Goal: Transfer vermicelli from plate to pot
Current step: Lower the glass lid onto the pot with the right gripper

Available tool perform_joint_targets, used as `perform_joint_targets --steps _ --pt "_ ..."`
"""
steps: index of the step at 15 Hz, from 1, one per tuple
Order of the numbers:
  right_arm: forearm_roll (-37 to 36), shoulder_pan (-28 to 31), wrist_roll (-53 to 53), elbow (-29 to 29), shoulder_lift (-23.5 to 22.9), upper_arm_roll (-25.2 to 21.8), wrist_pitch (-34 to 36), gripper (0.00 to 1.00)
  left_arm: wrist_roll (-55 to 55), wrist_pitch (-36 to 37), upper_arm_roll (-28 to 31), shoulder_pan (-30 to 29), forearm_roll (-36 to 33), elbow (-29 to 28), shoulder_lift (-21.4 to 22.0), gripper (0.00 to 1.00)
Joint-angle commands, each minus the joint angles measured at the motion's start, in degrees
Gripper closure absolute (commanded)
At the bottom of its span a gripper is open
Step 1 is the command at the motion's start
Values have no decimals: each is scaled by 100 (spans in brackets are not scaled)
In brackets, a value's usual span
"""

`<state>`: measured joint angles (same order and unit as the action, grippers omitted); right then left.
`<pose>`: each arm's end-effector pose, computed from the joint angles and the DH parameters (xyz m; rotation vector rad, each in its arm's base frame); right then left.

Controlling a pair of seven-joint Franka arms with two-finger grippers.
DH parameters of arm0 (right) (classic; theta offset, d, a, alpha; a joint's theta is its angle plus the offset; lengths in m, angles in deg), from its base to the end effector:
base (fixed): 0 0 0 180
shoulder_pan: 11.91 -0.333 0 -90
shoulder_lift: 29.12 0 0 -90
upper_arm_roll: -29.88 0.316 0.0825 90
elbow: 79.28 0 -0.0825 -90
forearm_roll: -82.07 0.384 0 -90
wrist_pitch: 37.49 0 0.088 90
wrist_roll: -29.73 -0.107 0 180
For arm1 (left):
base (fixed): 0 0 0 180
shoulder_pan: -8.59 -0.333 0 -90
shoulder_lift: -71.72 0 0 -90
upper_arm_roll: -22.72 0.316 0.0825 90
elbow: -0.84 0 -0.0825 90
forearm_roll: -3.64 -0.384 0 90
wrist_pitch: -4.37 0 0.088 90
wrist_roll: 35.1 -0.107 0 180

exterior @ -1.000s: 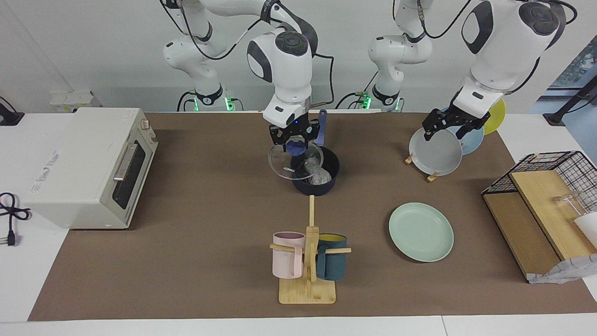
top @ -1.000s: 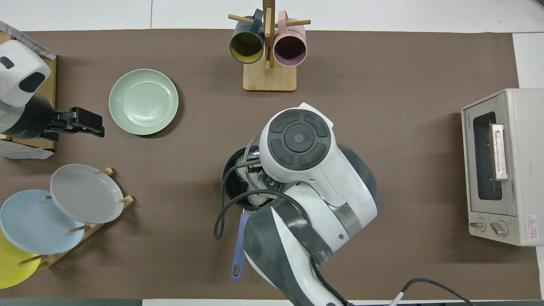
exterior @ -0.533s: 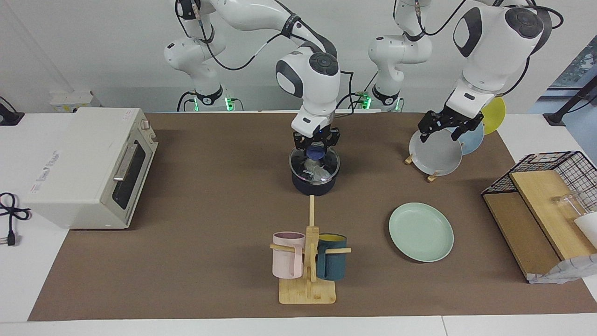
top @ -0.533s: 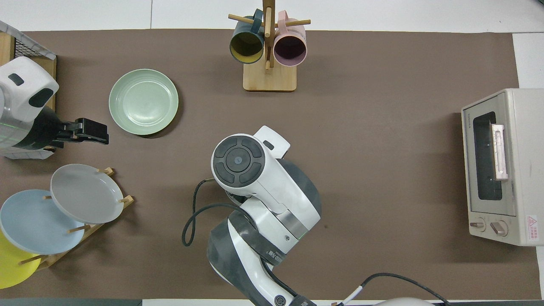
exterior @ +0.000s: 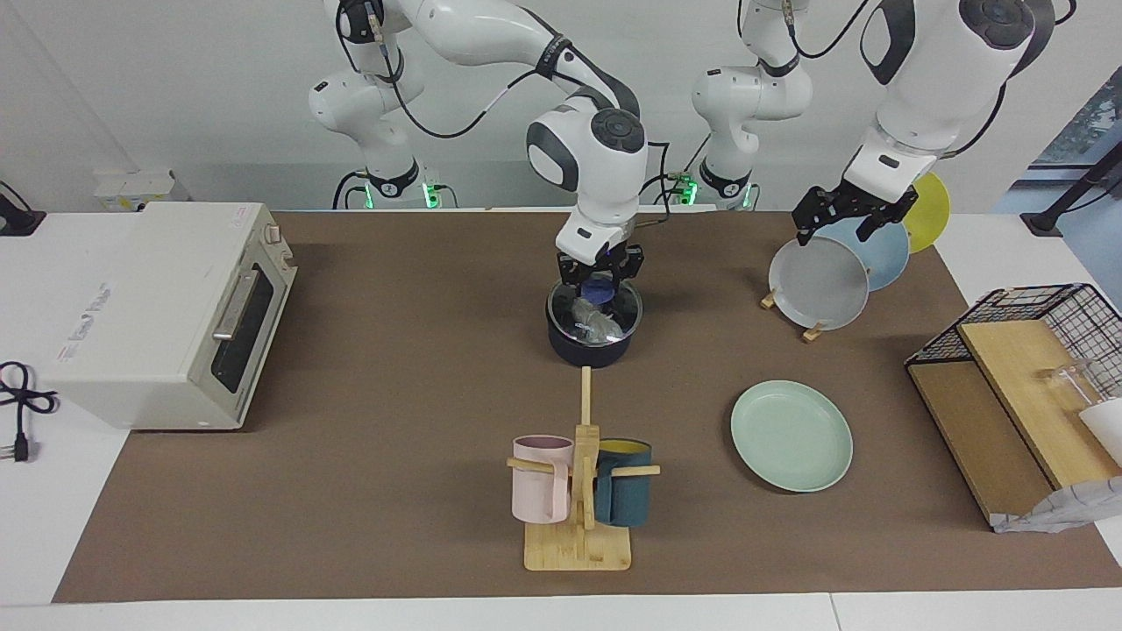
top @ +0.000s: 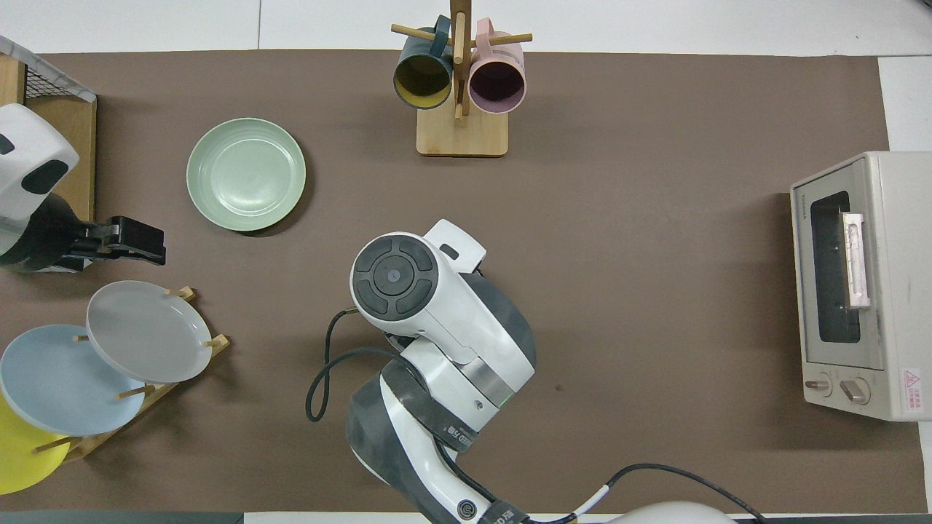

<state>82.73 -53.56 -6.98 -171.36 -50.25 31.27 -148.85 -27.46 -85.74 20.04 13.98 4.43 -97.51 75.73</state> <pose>0.4836 0.4503 0.4128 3.1310 0.1639 -0.0583 0.5237 -0.0765 0.5940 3.1391 -0.0106 -0.1172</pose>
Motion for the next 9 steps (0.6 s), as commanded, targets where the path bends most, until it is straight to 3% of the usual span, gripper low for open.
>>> perform_joint_targets --steps 1,9 --pt "-13 -10 -144 58 -58 10 -35 54 -61 -95 -84 -144 -114 131 -40 0" --pt "-22 8 -144 32 -58 10 176 53 -87 151 -49 -100 -114 246 -40 0"
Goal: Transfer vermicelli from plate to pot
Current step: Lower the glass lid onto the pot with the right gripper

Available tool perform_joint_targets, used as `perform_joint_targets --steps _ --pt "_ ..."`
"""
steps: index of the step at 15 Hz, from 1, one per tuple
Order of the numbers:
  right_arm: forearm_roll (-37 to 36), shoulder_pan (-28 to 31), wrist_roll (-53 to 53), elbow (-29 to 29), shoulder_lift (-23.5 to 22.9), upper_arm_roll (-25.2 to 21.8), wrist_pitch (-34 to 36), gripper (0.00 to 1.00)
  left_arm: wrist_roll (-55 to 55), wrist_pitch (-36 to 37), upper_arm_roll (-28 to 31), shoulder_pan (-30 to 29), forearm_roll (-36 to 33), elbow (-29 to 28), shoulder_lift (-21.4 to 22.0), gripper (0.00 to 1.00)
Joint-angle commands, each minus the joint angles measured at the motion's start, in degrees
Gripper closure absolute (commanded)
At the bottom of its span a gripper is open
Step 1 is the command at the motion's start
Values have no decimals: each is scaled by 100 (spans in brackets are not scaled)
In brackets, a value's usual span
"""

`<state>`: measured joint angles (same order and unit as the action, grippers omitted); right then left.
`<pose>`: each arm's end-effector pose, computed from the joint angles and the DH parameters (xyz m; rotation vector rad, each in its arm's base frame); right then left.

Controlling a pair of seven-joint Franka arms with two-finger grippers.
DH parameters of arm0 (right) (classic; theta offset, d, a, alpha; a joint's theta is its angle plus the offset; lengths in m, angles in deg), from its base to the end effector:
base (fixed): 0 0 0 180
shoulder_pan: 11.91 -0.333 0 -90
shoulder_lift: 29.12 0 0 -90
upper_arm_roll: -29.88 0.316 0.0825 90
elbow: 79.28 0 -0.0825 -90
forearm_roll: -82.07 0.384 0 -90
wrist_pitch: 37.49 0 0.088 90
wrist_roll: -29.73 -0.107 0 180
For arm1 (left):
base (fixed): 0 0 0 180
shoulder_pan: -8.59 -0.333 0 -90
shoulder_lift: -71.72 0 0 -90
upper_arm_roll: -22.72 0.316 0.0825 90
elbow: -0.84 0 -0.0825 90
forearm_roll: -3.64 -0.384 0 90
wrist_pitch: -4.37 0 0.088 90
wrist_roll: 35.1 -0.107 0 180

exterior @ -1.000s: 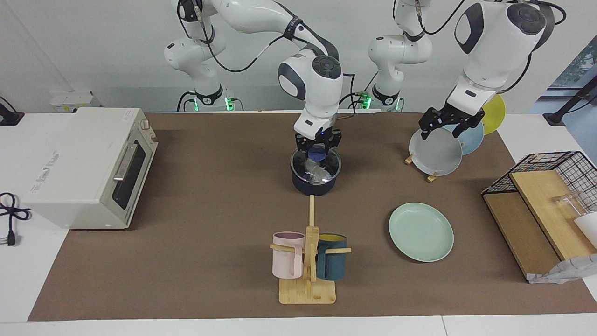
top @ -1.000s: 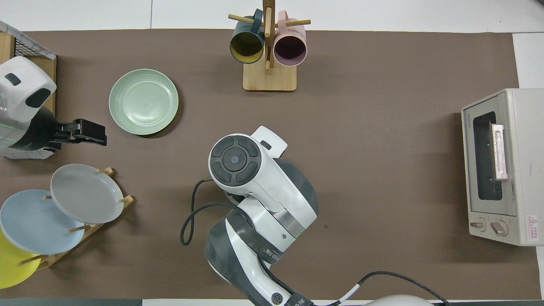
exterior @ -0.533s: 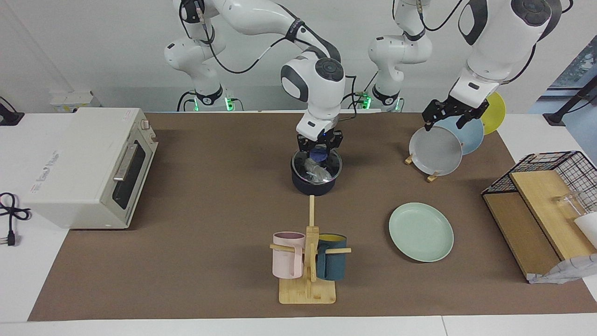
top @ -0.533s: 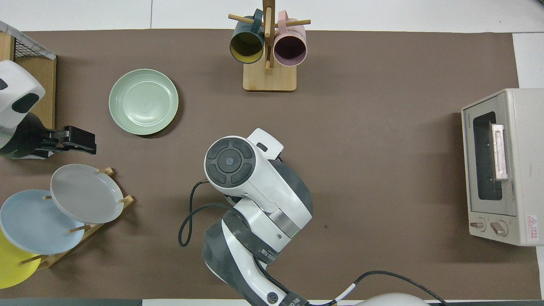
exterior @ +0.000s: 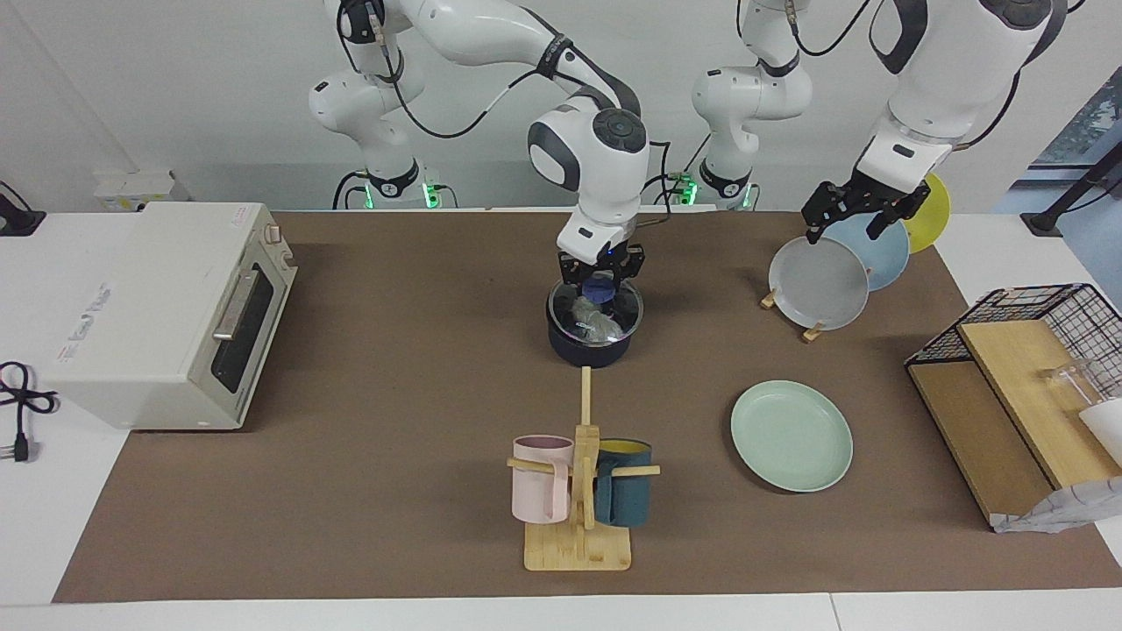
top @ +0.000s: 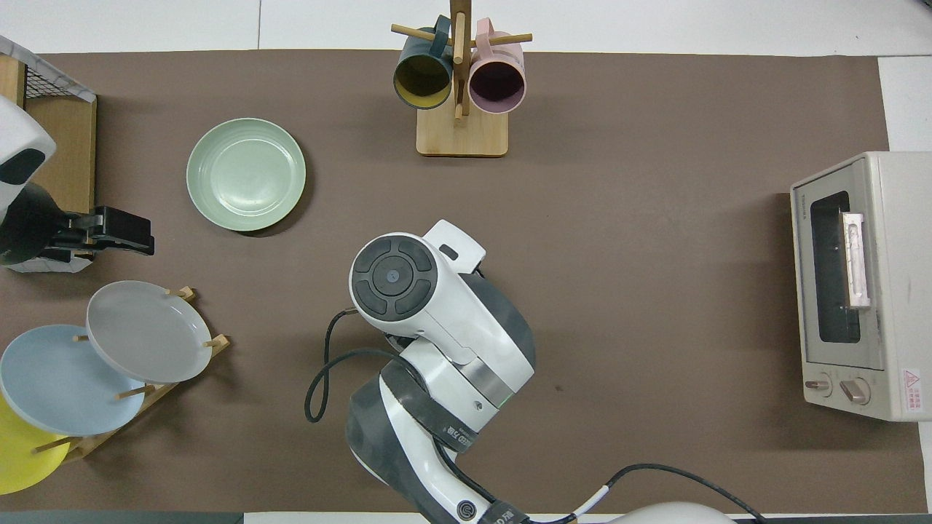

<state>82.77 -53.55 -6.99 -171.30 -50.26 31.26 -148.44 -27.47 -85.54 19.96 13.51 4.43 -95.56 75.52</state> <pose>0.4833 0.4498 0.4126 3.1274 0.1626 -0.0664 0.5266 -0.0733 0.6077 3.1364 -0.0006 -0.0753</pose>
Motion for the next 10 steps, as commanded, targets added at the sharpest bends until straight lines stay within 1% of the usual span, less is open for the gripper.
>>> perform_joint_targets --steps 1,7,8,10 --pt "-34 7 -143 26 -57 11 143 53 -95 131 -41 -52 -114 51 -19 0" --pt "-43 25 -143 26 -57 11 179 51 -95 122 -103 -140 -114 51 -2 0" --pt "-43 16 -151 26 -57 11 153 48 -95 131 -111 -157 -114 60 -11 0" --pt "-34 25 -160 26 -57 11 126 33 -95 122 -120 -166 -114 69 -37 0"
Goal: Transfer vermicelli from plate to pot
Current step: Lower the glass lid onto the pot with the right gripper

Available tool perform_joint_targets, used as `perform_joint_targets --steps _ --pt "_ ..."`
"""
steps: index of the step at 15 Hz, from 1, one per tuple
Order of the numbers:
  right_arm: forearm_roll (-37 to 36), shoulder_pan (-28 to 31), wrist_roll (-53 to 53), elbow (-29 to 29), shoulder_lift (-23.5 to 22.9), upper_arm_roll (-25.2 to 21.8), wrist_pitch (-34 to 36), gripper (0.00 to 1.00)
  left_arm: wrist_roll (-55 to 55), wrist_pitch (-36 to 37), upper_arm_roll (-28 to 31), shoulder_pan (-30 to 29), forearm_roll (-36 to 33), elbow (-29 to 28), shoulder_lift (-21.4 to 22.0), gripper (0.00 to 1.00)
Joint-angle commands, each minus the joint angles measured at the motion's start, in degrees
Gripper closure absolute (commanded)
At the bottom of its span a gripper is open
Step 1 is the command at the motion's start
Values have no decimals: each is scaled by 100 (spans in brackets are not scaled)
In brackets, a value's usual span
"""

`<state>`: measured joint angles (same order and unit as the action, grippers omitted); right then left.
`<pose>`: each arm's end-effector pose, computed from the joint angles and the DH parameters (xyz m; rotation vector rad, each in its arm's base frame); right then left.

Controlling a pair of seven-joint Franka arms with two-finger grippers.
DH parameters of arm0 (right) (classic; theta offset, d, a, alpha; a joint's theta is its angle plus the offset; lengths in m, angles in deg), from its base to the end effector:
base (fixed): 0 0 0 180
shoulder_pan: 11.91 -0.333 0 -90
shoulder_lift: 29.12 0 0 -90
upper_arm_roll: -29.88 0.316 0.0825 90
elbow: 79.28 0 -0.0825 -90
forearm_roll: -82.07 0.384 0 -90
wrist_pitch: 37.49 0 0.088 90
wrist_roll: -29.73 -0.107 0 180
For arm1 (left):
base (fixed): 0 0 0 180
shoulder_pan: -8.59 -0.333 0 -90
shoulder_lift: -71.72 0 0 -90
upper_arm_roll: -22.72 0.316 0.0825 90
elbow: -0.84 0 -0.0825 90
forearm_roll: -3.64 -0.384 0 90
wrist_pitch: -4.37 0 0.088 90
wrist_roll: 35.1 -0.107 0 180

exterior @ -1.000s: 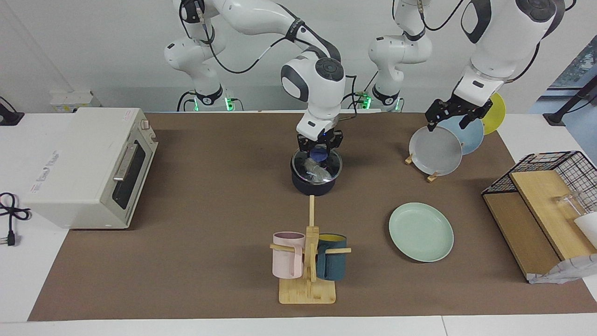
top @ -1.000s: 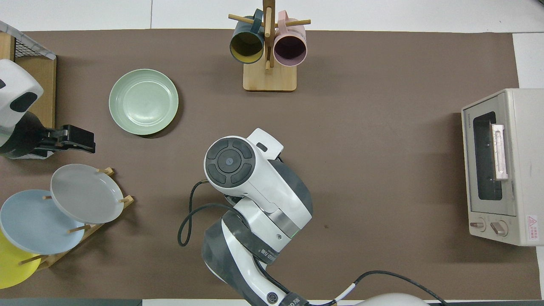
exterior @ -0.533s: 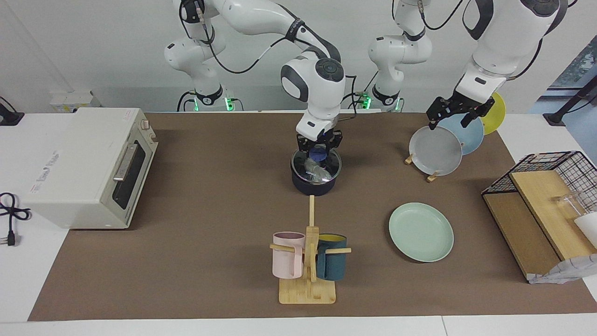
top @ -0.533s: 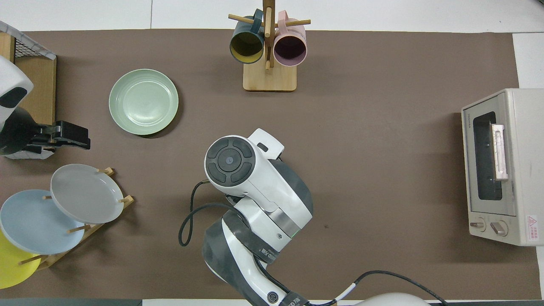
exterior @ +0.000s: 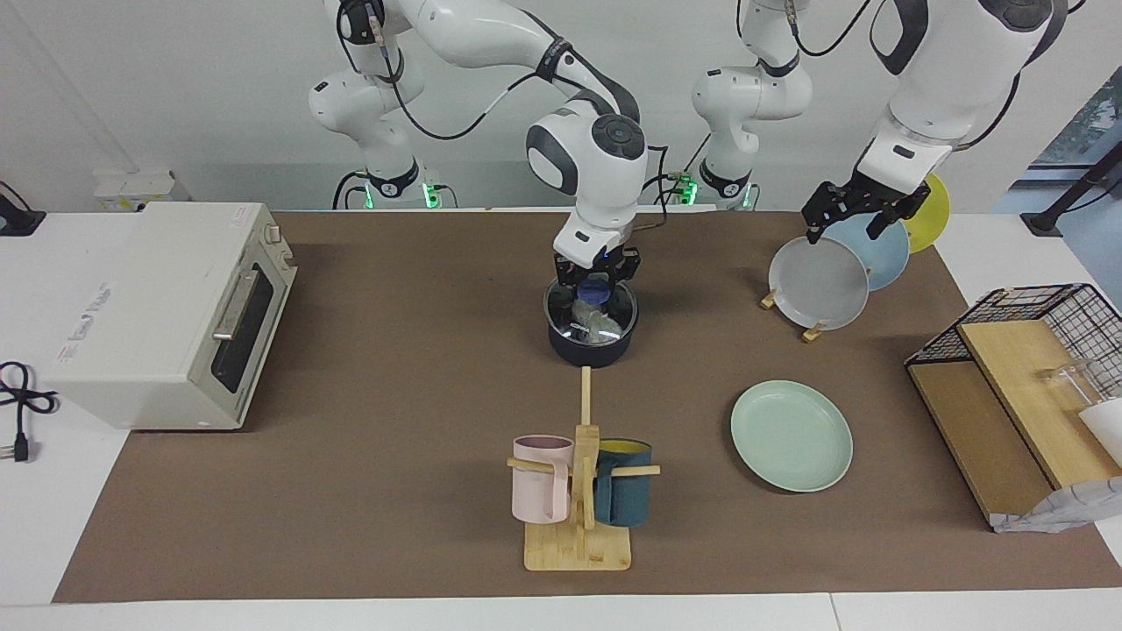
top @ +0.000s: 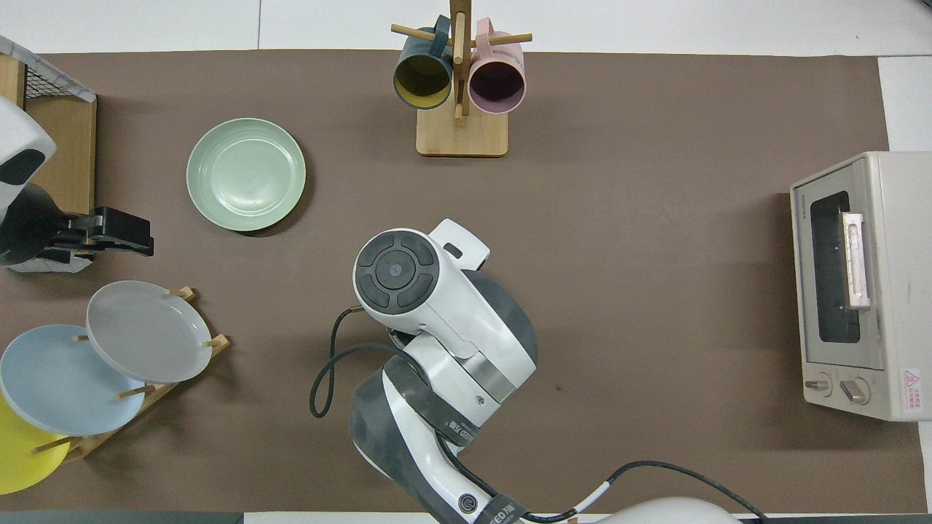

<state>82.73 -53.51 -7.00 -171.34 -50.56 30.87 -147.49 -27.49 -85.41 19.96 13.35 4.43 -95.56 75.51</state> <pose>0.4852 0.4454 0.4074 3.1108 0.1510 -0.0902 0.5266 -0.0718 0.6074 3.1366 0.0032 -0.0791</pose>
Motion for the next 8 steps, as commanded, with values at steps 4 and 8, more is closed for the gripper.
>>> perform_joint_targets --steps 4,8 --pt "-39 90 -160 65 -18 50 32 0 -93 101 -111 -133 -114 78 -27 0" --pt "-57 607 -37 214 201 6 128 0 -93 92 -102 -133 -114 51 8 0"
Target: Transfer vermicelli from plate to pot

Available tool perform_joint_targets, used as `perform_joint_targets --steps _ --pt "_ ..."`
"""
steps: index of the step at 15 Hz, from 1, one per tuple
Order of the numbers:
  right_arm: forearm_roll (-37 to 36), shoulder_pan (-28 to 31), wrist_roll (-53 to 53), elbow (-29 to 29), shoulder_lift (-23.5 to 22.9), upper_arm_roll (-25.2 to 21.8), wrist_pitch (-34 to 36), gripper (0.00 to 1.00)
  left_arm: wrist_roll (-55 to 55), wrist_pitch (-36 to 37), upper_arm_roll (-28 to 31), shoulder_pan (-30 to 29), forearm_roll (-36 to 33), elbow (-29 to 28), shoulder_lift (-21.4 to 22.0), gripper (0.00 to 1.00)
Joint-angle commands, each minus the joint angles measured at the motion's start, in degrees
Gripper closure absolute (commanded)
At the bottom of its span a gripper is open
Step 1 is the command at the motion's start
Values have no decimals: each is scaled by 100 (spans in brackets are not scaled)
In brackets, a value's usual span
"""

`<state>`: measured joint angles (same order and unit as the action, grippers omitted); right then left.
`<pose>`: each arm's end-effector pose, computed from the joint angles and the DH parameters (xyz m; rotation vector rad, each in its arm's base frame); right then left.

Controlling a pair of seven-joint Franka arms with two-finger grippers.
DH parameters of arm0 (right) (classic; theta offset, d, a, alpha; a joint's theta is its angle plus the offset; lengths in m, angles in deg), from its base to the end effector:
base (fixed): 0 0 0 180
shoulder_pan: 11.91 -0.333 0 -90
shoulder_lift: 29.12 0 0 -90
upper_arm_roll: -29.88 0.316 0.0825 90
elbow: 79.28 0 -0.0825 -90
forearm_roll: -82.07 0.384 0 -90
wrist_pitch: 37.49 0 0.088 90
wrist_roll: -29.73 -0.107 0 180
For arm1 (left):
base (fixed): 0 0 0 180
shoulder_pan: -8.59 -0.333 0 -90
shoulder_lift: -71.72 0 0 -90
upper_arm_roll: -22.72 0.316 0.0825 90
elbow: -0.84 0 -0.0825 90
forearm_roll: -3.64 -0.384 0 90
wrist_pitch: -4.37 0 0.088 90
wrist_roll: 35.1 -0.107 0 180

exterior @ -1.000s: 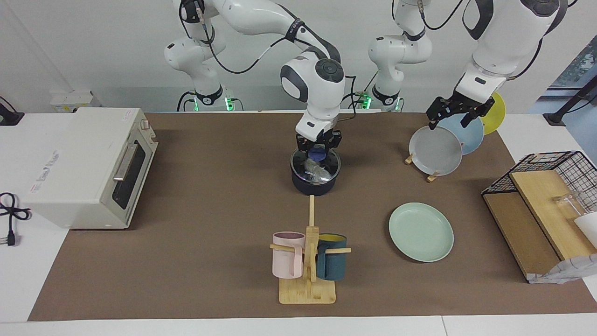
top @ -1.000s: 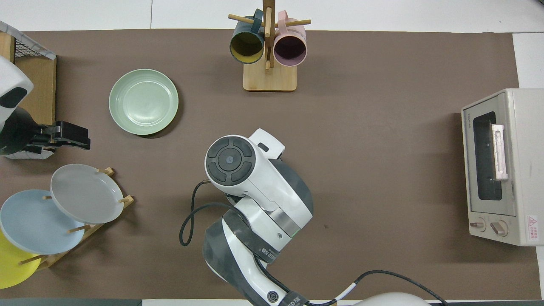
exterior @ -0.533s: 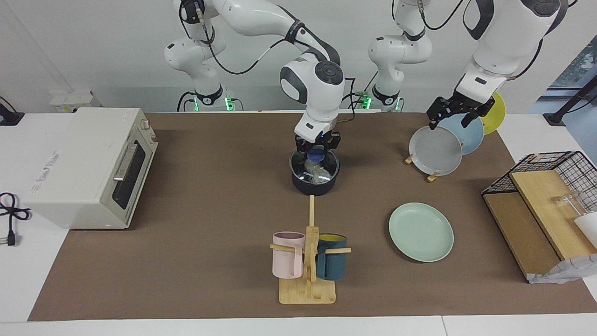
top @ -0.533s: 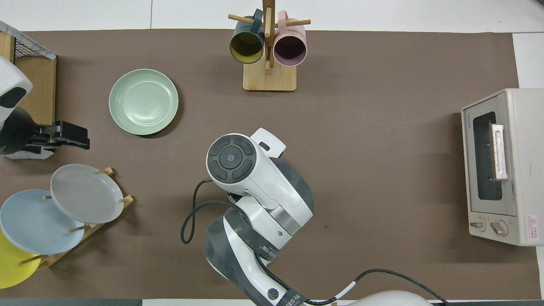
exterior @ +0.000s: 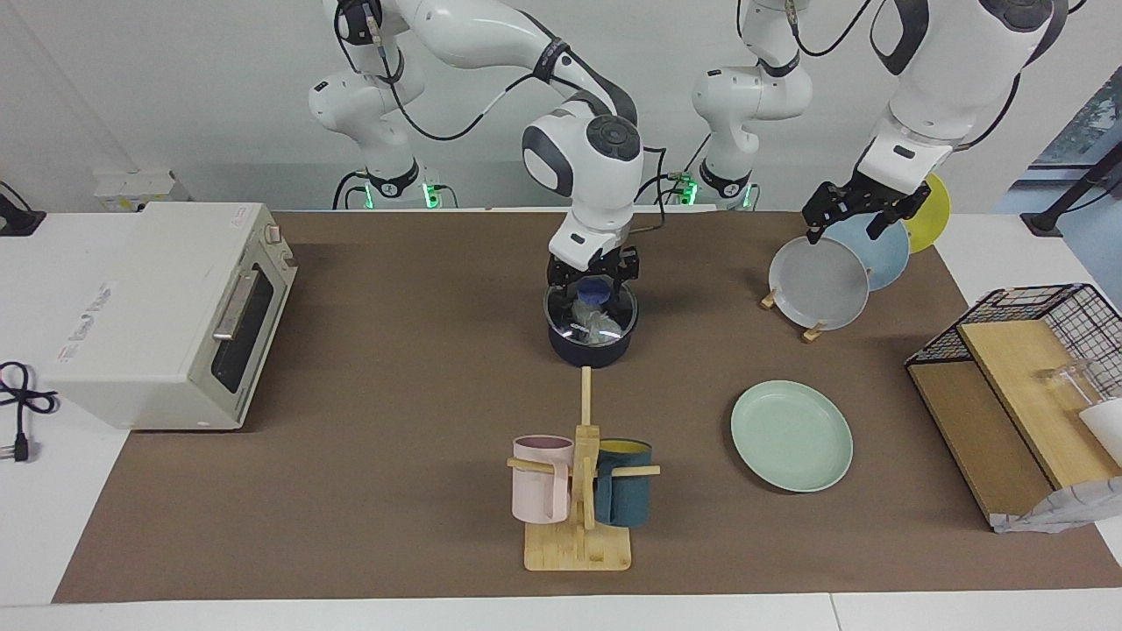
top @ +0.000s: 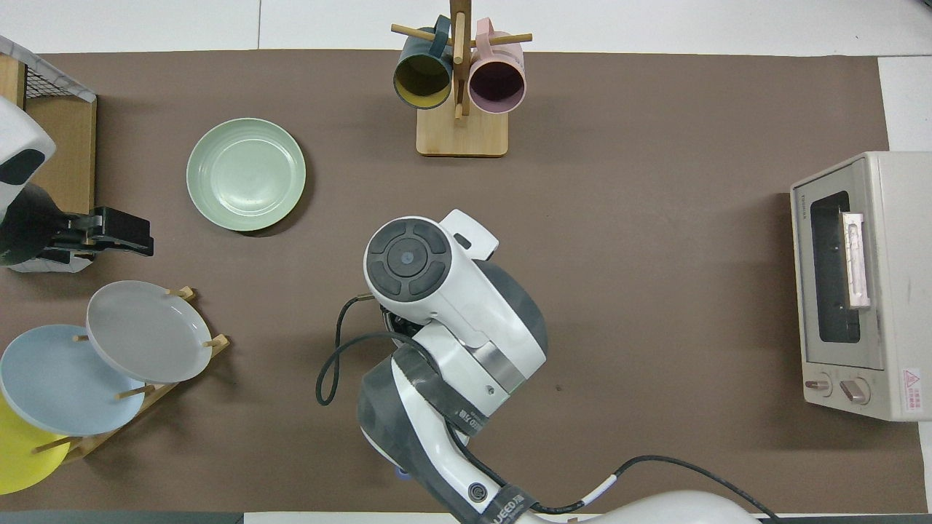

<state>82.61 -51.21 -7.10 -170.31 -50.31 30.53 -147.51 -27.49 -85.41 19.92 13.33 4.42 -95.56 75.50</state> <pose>0.5074 0.4247 0.4187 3.1263 0.0788 -0.0596 0.5266 -0.0720 0.6073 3.1368 0.0027 -0.0793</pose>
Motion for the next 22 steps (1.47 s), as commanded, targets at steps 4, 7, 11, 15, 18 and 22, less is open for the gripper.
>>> perform_joint_targets --steps 4,7,11,15,18,22 --pt "-45 1369 1077 575 614 14 1067 0 -66 66 -98 -122 -113 34 17 0" --pt "-36 2214 2037 1060 877 14 1946 0 -75 48 -98 -131 -113 34 17 0" --pt "-80 3023 3004 1043 1318 -4 2563 0 -49 48 -89 -140 -113 34 17 0" --pt "-98 3551 3260 439 1590 13 2538 0 -49 57 -81 -140 -105 34 17 0" --pt "-115 3631 3691 103 1775 -13 2529 0 -49 57 -81 -140 -113 34 17 0" --pt "-150 3561 3700 -686 2301 -206 2266 0 -49 57 -81 -140 -105 34 17 0"
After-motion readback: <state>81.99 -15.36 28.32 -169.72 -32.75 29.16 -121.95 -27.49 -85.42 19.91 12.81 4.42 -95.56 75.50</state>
